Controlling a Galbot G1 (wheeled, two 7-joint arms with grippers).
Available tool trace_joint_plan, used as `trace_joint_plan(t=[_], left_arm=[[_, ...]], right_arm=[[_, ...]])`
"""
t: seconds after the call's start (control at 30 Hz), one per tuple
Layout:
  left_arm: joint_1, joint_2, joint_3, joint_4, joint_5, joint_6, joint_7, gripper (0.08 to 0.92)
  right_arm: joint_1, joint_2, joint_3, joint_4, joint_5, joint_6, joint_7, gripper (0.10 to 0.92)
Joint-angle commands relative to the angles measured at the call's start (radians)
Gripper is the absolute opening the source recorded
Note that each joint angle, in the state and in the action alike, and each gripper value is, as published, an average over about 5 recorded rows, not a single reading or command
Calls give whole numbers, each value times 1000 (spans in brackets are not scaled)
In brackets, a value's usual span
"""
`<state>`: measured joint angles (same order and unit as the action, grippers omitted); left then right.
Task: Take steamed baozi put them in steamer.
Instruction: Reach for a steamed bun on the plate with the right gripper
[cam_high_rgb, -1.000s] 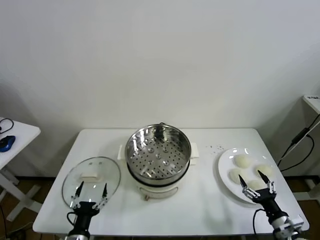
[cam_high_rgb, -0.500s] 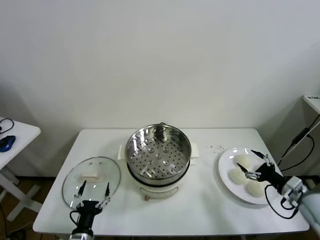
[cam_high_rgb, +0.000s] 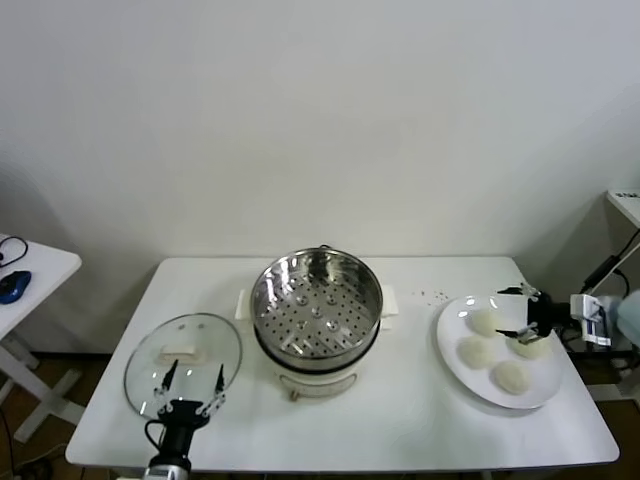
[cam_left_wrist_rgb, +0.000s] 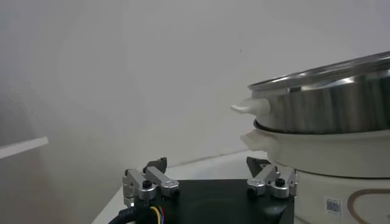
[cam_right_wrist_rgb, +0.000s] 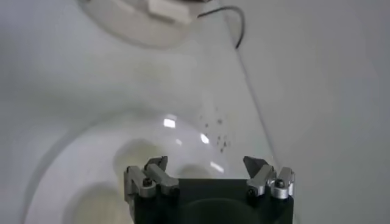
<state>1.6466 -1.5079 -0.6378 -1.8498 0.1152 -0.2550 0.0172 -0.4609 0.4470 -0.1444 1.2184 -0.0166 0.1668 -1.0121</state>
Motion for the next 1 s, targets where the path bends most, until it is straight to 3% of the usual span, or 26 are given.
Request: trace_joint_plan(t=[0.03,0.4,1.0], left_arm=[[0,2,-8,-6,3,14,-1,823],[3,1,-27,-16,-2,25,0,823],[-3,7,-45,-18,-12,40,3,823]], right_arm=[[484,120,-416,-294,-198,57,-244,823],[556,375,-495,-508,-284,65,-285,823],[448,478,-365,-625,-444,128,-222,823]])
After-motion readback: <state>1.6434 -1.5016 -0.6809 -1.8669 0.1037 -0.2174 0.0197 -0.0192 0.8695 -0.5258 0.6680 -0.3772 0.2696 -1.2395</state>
